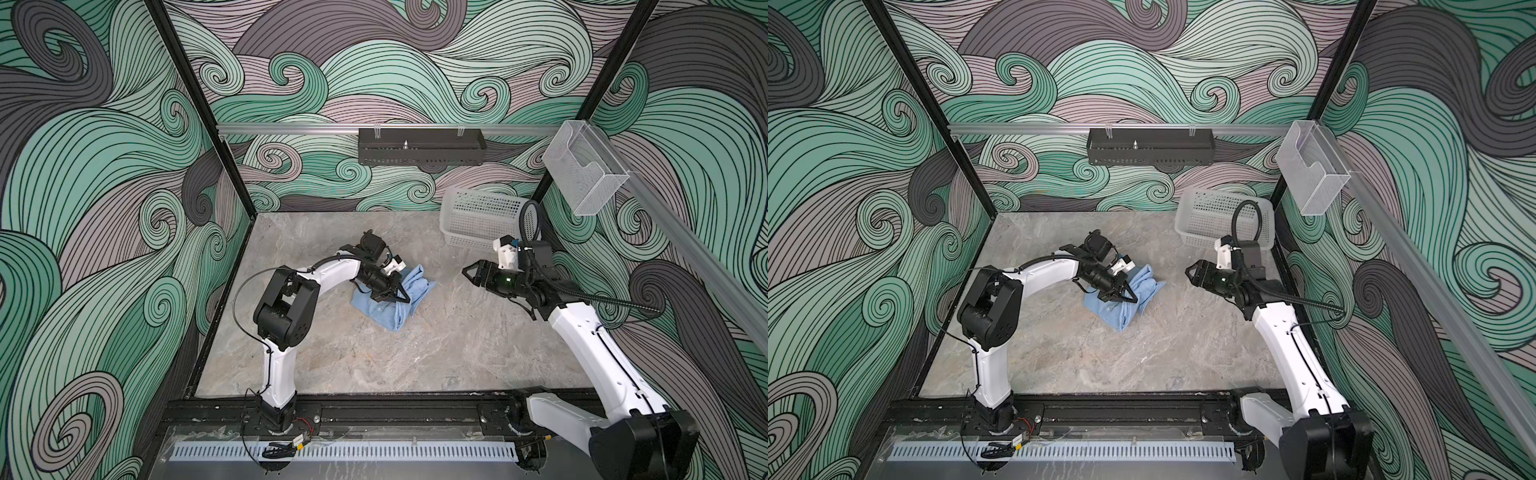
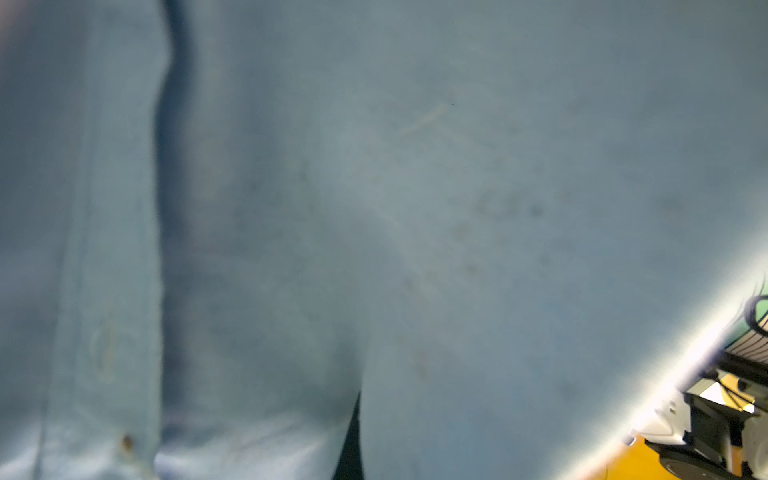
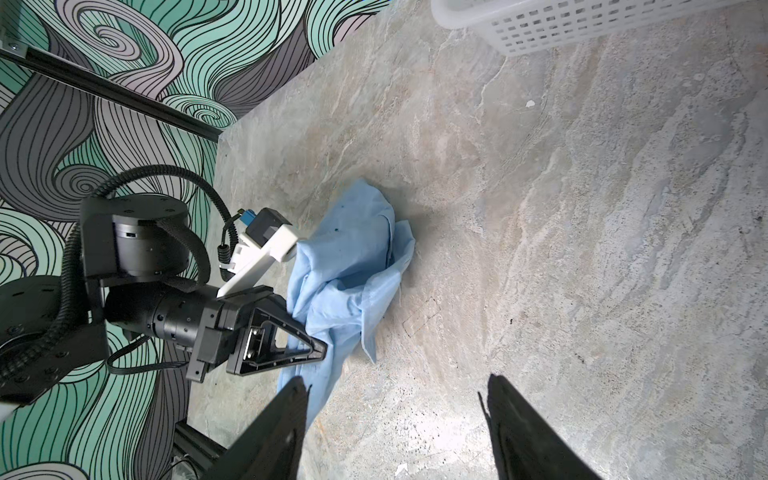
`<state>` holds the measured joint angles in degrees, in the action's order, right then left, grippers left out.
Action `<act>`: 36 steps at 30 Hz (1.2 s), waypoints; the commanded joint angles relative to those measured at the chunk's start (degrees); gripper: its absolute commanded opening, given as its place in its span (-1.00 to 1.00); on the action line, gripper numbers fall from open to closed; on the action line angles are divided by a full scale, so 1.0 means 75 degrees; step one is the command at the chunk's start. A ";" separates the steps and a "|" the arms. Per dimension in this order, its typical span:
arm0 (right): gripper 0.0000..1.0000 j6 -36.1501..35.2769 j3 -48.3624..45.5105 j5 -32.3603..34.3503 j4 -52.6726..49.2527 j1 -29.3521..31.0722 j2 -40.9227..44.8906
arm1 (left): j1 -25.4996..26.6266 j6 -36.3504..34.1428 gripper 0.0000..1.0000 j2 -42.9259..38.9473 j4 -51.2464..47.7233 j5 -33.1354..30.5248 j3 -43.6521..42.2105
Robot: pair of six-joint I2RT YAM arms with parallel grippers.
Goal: Fold and stack the long sleeve shirts
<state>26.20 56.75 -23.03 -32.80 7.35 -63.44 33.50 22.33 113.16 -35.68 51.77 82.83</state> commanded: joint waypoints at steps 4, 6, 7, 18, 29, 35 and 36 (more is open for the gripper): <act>0.38 0.0058 0.0181 -0.0019 -0.0086 -0.0047 0.0138 | 0.0924 0.1066 -1.00 -0.0856 0.0869 0.0647 0.0514; 0.38 0.0057 0.0226 -0.0009 -0.0121 -0.0055 0.0170 | 0.0786 0.1101 -1.00 -0.1028 0.0901 0.0603 0.0495; 0.38 0.0049 0.0238 -0.0005 -0.0138 -0.0058 0.0174 | 0.0661 0.1059 -1.00 -0.1103 0.0845 0.0544 0.0459; 0.38 0.0061 0.0179 -0.0018 -0.0111 -0.0054 0.0168 | -0.1231 0.0455 -1.00 -0.0854 0.0774 0.0034 -0.1449; 0.38 0.0043 0.0226 -0.0016 -0.0102 -0.0056 0.0077 | -0.0776 0.0564 -1.00 -0.0803 0.0483 -0.0231 -0.0842; 0.38 0.0026 0.0227 0.0000 -0.0189 -0.0053 0.0191 | -0.0656 0.0928 -1.00 -0.0768 0.0760 -0.0249 -0.0653; 0.38 0.0003 0.0238 0.0017 -0.0218 -0.0055 0.0206 | -0.0541 0.0954 -1.00 -0.0756 0.0739 -0.0228 -0.0530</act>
<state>26.17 56.99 -23.00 -33.63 7.35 -62.85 29.02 28.16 107.98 -29.54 50.13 76.95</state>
